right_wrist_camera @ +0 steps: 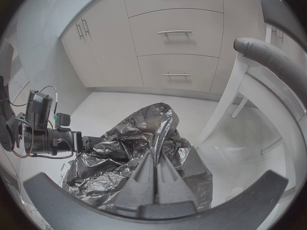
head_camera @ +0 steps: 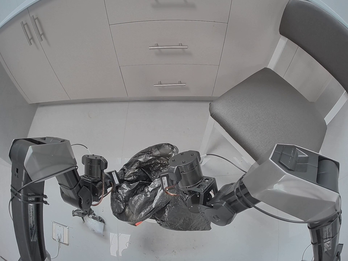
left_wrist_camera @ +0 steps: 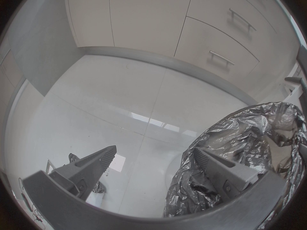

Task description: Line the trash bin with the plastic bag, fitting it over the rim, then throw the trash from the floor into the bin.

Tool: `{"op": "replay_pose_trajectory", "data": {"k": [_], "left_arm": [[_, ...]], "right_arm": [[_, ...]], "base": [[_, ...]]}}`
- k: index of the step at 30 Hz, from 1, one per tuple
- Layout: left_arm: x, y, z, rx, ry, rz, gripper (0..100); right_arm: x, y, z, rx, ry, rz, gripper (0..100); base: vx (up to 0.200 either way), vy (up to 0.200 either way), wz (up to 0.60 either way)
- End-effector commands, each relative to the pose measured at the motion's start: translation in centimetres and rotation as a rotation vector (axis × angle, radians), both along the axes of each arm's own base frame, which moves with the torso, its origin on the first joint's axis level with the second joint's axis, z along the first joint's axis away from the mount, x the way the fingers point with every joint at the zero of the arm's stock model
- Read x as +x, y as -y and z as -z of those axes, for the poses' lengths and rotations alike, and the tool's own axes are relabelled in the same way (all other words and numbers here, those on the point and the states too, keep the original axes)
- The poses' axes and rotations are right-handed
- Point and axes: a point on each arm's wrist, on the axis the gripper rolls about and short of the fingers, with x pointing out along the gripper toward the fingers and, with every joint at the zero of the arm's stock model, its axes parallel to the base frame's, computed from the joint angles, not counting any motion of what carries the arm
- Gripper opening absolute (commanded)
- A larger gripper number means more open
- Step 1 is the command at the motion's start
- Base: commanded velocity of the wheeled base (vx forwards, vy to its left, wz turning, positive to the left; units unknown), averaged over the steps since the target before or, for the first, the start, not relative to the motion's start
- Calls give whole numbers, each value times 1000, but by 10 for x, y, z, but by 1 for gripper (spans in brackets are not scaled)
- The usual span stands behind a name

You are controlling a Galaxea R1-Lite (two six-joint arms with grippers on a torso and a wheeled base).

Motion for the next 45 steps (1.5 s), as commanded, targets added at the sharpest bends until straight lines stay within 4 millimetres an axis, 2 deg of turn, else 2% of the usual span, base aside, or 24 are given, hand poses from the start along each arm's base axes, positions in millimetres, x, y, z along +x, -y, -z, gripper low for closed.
{"op": "replay_pose_trajectory", "data": {"k": [1, 8, 17, 26, 27, 28, 29, 32, 33, 36, 37, 38, 43, 45], "left_arm": [[0, 8, 15, 25, -29, 0, 100], [4, 16, 28, 60, -48, -11, 100], [6, 15, 29, 62, -55, -22, 100], [4, 10, 24, 49, -50, -42, 100], [4, 6, 13, 26, -25, -65, 100], [4, 6, 10, 21, -19, -70, 100], [1, 3, -5, -10, 6, -92, 100], [-3, 0, -21, -33, 32, -106, 100], [-8, -3, -37, -45, 61, -109, 100], [-19, -3, -59, -58, 98, -97, 100], [-19, -3, -61, -58, 101, -97, 100], [-27, 1, -75, -66, 130, -80, 100], [-43, 13, -88, -70, 147, -26, 100], [-63, 29, -89, -68, 124, 54, 100]], "right_arm": [[1, 1, 4, -6, -6, 4, 0], [2, 5, 6, -10, -14, 13, 0], [3, 6, 14, 0, 3, 12, 0], [2, 7, 14, -2, 3, 11, 0], [1, 7, 13, -3, 2, 8, 0], [0, 7, 14, -4, 1, 8, 0], [-1, 7, 13, -5, 0, 6, 0], [-2, 7, 13, -5, 0, 5, 0], [-2, 6, 13, -6, 2, 4, 0], [-1, 7, 12, -5, 3, 6, 0], [-1, 7, 12, -5, 3, 6, 0], [-1, 7, 11, -4, 4, 6, 0], [-2, 7, 11, -2, 5, 4, 0], [-2, 6, 8, 2, 9, 4, 0]], "base": [[0, 0, 0], [0, 0, 0], [0, 0, 0], [0, 0, 0], [0, 0, 0], [0, 0, 0], [0, 0, 0], [0, 0, 0], [0, 0, 0], [0, 0, 0], [0, 0, 0], [0, 0, 0], [0, 0, 0], [0, 0, 0]]}}
